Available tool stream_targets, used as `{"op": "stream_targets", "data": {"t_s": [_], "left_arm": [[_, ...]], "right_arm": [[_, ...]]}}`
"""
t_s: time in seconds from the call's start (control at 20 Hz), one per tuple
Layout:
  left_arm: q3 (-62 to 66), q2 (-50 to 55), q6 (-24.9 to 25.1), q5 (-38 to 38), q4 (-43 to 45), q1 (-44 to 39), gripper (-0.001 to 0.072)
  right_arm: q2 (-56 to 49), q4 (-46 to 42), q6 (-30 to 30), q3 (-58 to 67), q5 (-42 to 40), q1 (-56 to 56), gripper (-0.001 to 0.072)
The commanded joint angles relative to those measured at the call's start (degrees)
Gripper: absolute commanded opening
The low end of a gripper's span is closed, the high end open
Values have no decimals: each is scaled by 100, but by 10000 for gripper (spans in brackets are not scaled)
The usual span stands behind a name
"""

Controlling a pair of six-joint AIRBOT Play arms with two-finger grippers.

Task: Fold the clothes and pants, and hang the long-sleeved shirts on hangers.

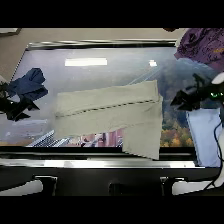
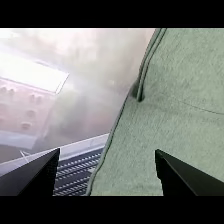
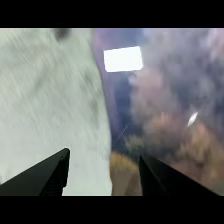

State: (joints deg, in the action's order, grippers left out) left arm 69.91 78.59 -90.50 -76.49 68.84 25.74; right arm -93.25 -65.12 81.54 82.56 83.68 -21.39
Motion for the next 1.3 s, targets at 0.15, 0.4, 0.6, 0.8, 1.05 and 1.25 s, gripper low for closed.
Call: {"op": "stream_targets", "data": {"t_s": [0.15, 0.4, 0.6, 0.8, 1.05, 1.25], "left_arm": [[-1705, -1294, 72, 376, -697, 566, 700], [-1775, -1360, 61, 459, -752, 560, 699], [-1777, -1360, 50, 522, -831, 560, 700], [-1777, -1360, 48, 560, -831, 560, 699], [-1808, -1364, 61, 560, -822, 562, 700], [-2656, -1626, 621, 802, -866, 573, 698]], "right_arm": [[658, 511, -573, -2535, 210, -573, 496], [658, 695, -826, -3202, -39, -573, 495], [658, 1099, -1003, -3576, -365, -573, 479], [658, 1325, -1110, -4000, -581, -402, 477], [669, 1423, -1169, -4144, -758, -11, 42], [885, 1453, -1176, -4146, -846, -24, 34]]}}
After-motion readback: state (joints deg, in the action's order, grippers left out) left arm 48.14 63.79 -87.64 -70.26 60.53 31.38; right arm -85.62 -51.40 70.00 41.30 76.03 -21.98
